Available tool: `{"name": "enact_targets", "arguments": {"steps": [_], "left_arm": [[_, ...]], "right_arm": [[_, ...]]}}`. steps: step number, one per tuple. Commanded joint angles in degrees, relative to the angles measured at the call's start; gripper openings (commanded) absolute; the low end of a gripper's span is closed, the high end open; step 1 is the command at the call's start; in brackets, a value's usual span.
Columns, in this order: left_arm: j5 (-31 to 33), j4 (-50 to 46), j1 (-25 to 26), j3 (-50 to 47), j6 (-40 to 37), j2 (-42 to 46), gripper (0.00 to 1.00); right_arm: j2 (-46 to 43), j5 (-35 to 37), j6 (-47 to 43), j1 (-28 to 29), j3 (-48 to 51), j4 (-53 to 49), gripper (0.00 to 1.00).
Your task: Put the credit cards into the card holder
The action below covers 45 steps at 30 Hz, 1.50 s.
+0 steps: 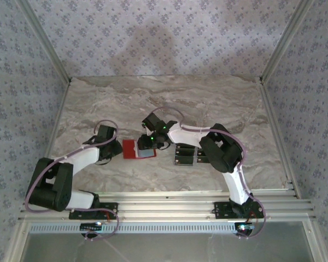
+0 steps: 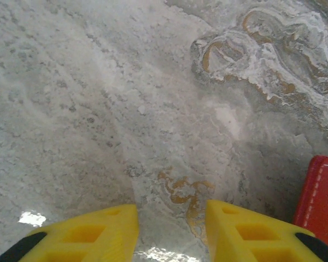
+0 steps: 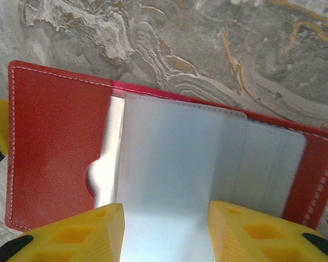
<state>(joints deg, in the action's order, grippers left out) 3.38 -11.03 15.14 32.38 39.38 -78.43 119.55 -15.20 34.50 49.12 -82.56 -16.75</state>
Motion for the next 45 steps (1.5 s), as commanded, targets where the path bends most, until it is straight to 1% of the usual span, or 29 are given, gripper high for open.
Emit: {"name": "enact_targets", "arguments": {"steps": [1, 5, 8, 10, 12, 16, 20, 23, 28, 33, 41, 45], "left_arm": [[-1.55, 5.08, -1.14, 1.33, -2.84, -0.49, 0.44], [-2.23, 3.69, -1.69, 1.1, -2.97, 2.78, 0.51], [-2.71, 2.34, -1.86, 0.8, -2.99, 5.69, 0.58], [-3.0, 1.48, -1.86, 0.35, -2.73, 7.9, 0.64], [-3.2, 0.74, -1.86, -0.29, -2.36, 10.05, 0.67], [-4.67, 0.0, -1.78, -2.66, -1.23, 15.04, 0.69], [-7.58, 0.58, -1.12, -6.62, -0.41, 20.7, 0.67], [-9.47, 0.71, 0.41, -9.76, -0.18, 25.22, 0.66], [-10.17, -0.67, 3.94, -13.64, -0.48, 31.26, 0.65], [-10.89, 2.0, 6.73, -14.74, -0.47, 30.47, 0.65], [-9.54, 5.7, 11.21, -12.1, -2.23, 22.65, 0.65], [-8.35, 7.75, 12.56, -10.7, -2.72, 19.39, 0.66]], "right_arm": [[2.05, -2.82, 1.1, 0.1, -0.76, -0.13, 0.47], [2.78, -5.18, 3.93, 0.1, -0.89, 1.84, 0.47], [2.97, -6.26, 5.28, 0.1, -0.8, 3.16, 0.47], [2.99, -6.74, 6.03, 0.1, -0.67, 3.82, 0.47], [3.06, -7.02, 6.65, 0.09, -0.54, 4.44, 0.47], [3.16, -7.21, 7.73, 0.12, -0.49, 5.3, 0.47], [3.42, -7.43, 9.04, 0.05, -0.42, 5.89, 0.47], [3.59, -7.64, 10.05, 0.02, -0.32, 6.49, 0.47], [3.68, -7.89, 11.22, 0.01, -0.36, 7.18, 0.48], [4.27, -8.18, 12.21, 0.0, -0.49, 7.77, 0.48], [4.72, -8.51, 13.46, -0.1, -0.67, 8.29, 0.48], [4.99, -8.82, 13.84, -0.34, -0.67, 8.57, 0.48]]}}
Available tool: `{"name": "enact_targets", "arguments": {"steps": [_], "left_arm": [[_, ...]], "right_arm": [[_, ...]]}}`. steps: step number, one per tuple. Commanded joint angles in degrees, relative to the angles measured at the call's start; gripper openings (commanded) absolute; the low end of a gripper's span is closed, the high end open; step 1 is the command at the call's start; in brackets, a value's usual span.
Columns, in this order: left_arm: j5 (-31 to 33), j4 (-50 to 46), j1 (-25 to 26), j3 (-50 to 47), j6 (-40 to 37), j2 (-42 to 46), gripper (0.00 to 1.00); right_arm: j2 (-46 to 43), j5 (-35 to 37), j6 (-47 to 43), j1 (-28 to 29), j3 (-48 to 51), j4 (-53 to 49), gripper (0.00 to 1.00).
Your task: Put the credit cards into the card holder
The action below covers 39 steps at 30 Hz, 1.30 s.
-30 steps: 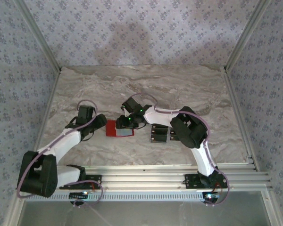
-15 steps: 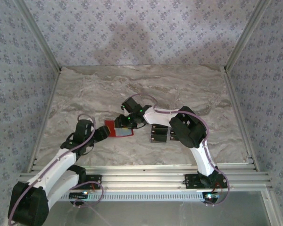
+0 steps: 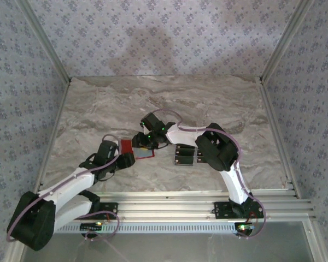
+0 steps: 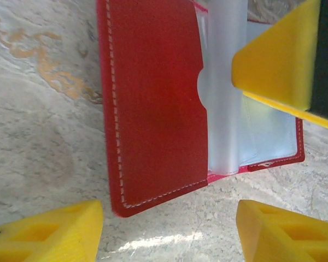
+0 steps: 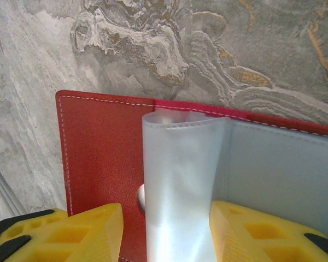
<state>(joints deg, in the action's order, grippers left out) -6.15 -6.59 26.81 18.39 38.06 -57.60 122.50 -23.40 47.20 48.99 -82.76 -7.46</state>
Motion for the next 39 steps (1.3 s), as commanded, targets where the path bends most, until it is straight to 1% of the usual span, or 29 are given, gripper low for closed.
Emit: {"name": "enact_targets", "arguments": {"steps": [1, 11, 22, 32, 39], "left_arm": [[1.39, 3.78, 1.14, 3.52, -1.38, -1.9, 0.65], [4.5, 4.57, 3.75, 7.42, -3.12, -8.83, 0.65], [11.52, 1.53, 4.49, 8.0, -3.57, -12.48, 0.63], [12.27, 2.8, 4.59, 7.54, -3.96, -15.22, 0.63], [12.37, 3.51, 4.59, 7.27, -3.8, -16.99, 0.61]], "right_arm": [[2.04, -0.65, 1.13, -0.21, -0.47, -0.68, 0.48], [2.21, -0.95, 1.18, -0.44, -0.29, -0.35, 0.48], [2.21, -1.21, 1.17, -0.73, 0.0, -0.04, 0.48], [2.13, -1.72, 1.14, -0.87, -0.26, -0.22, 0.48], [1.0, -2.1, 0.65, -1.5, -0.69, -0.74, 0.48]]}}
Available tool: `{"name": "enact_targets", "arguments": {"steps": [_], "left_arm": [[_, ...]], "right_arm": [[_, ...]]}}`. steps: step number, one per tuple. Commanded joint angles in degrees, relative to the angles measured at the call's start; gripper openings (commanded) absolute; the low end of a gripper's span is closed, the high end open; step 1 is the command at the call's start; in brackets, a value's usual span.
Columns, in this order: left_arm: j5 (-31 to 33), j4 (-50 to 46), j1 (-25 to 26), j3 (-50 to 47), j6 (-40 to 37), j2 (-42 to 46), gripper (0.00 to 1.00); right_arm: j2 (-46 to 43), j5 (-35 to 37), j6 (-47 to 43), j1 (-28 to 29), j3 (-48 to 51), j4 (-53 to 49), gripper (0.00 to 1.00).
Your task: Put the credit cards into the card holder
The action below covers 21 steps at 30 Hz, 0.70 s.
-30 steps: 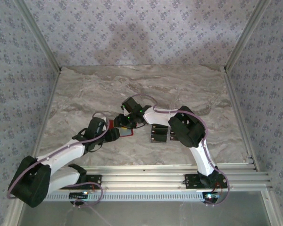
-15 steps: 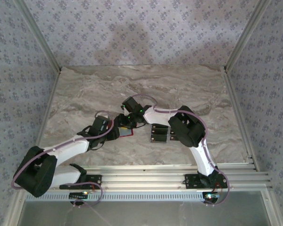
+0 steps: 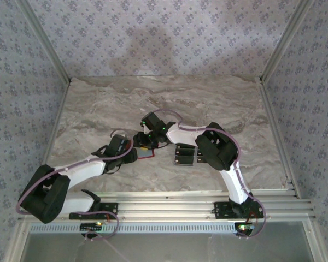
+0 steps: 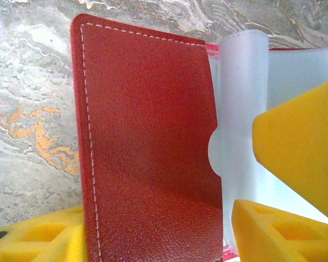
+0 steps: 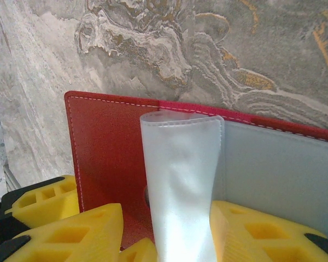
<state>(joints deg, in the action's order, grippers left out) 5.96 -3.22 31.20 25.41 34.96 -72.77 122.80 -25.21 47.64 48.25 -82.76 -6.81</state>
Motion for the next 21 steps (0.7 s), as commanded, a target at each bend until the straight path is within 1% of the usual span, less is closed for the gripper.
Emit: {"name": "enact_targets", "arguments": {"steps": [1, 7, 12, 17, 21], "left_arm": [[0.2, 0.22, 0.18, 0.17, -0.68, -1.97, 0.61], [0.3, 1.09, 0.19, -0.69, -0.27, -2.73, 0.59], [0.34, 1.81, 0.26, -0.89, -0.03, -3.3, 0.59], [0.15, 1.98, 0.19, -0.89, 0.02, -3.17, 0.59], [0.07, 1.02, 0.21, -0.93, 0.36, -0.44, 0.6]], "right_arm": [[0.17, -0.36, 0.11, -0.93, -0.6, -1.44, 0.48], [-5.11, 2.04, -2.0, -2.0, 1.01, -2.54, 0.48], [-7.3, 3.02, -2.34, -2.45, 1.99, -2.83, 0.48], [-6.93, 3.55, -2.46, -2.6, 2.48, -3.02, 0.48], [-5.05, 3.42, -2.24, -2.31, 2.35, -3.12, 0.48]]}}
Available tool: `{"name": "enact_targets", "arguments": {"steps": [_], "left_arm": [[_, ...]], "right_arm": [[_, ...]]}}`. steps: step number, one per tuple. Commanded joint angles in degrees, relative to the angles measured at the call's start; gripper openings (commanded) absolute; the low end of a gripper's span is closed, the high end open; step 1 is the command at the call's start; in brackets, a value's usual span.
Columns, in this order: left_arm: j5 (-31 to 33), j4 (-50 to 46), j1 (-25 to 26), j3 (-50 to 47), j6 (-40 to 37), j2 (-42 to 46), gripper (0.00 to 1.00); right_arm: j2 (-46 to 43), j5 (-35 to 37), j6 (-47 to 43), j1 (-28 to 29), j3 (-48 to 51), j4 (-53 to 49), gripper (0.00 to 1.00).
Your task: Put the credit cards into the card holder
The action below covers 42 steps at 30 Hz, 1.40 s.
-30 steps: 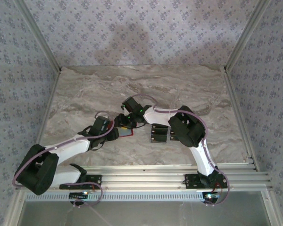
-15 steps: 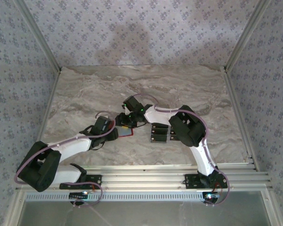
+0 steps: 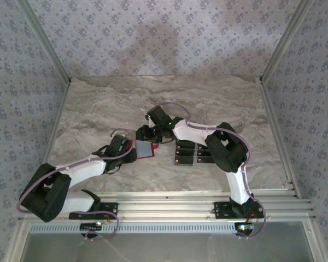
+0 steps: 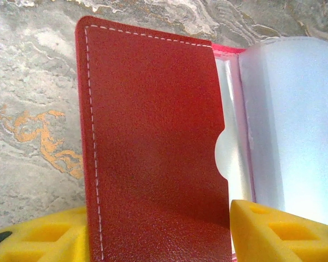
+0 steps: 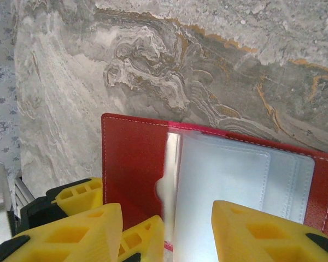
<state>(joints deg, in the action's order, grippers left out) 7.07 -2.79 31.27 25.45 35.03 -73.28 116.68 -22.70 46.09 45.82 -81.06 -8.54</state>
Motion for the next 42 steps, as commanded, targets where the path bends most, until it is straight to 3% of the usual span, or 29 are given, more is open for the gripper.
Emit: {"name": "enact_targets", "arguments": {"steps": [1, 12, 35, 42], "left_arm": [[-0.96, 0.22, 0.17, -1.1, 0.26, 1.14, 0.61], [-1.44, -2.14, 0.14, -2.71, 0.88, 8.15, 0.68], [-1.95, 1.43, 1.0, 0.64, 0.03, -2.14, 0.72], [-1.08, 1.03, 1.17, -0.21, 0.88, -4.0, 0.64]], "right_arm": [[1.57, 0.82, -0.68, 0.21, 0.59, -1.35, 0.49], [6.7, -1.81, -0.05, 1.88, -2.82, -1.4, 0.48], [8.42, -2.83, 0.72, 2.76, -4.92, -1.44, 0.49], [7.02, -3.0, 0.41, 2.02, -4.62, -1.24, 0.49]]}}
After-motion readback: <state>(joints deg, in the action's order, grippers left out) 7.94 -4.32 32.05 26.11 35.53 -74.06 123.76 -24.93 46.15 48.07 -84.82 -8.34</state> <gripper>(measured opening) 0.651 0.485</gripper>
